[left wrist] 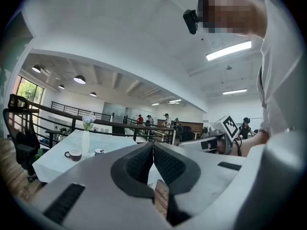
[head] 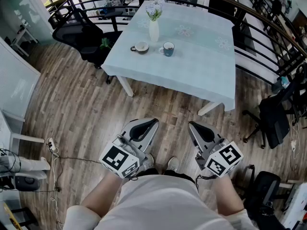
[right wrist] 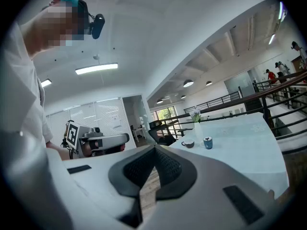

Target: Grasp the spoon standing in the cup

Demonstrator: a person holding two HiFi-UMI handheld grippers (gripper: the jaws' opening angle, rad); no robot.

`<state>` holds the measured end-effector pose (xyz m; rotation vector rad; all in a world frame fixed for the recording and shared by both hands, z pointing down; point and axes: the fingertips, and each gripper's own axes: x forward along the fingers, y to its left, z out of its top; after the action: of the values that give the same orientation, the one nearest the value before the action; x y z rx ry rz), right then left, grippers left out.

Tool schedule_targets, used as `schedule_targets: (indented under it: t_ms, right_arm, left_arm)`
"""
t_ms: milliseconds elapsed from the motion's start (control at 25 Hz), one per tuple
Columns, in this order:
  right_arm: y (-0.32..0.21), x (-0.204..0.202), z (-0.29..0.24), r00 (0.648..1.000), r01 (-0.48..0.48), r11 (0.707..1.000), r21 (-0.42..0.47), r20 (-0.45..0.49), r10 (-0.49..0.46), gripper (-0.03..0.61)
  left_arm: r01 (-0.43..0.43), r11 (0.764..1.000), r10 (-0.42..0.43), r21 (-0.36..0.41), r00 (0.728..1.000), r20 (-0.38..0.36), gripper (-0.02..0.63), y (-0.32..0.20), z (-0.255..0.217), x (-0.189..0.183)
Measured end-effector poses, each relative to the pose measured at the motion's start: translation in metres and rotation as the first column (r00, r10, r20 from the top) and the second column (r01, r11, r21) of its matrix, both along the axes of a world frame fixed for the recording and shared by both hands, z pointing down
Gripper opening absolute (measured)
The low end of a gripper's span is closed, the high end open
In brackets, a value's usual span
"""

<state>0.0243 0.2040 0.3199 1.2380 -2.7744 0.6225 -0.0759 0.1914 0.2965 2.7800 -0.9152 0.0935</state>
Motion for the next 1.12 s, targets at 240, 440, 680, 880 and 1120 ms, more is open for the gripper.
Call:
schedule_targets:
  t_ms: [240,440,680,880,1120]
  right_arm:
    - [0.0,0.004,0.003,1.0,0.002,1.0,0.007,0.006,-0.002,0.02]
    - [-0.001,0.003,0.007,1.0,0.02,1.0,-0.004,-0.002,-0.021,0.021]
    - [0.002,0.014,0.016,0.999,0.035,0.999,-0.026,-0.004,-0.035,0.021]
    - [0.005,0.024,0.015,0.999,0.044,0.999,-0.022,-0.004,-0.044,0.021]
    - [0.017,0.037,0.013,0.998,0.064,0.998,-0.005,-0.002,-0.064,0.021]
  left_arm:
    - [0.004,1.0,-0.004,-0.008,1.0,0.002,0.02,0.002,0.007,0.006]
    - [0.017,1.0,-0.017,-0.016,1.0,0.004,0.02,0.003,0.008,0.009]
    - [0.031,0.999,-0.031,-0.022,1.0,0.004,0.02,0.006,0.012,0.018]
    - [0.039,0.999,-0.039,-0.024,0.999,0.006,0.02,0.01,0.013,0.027]
    - [0.054,0.999,-0.054,0.005,0.998,0.012,0.02,0.022,0.007,0.04]
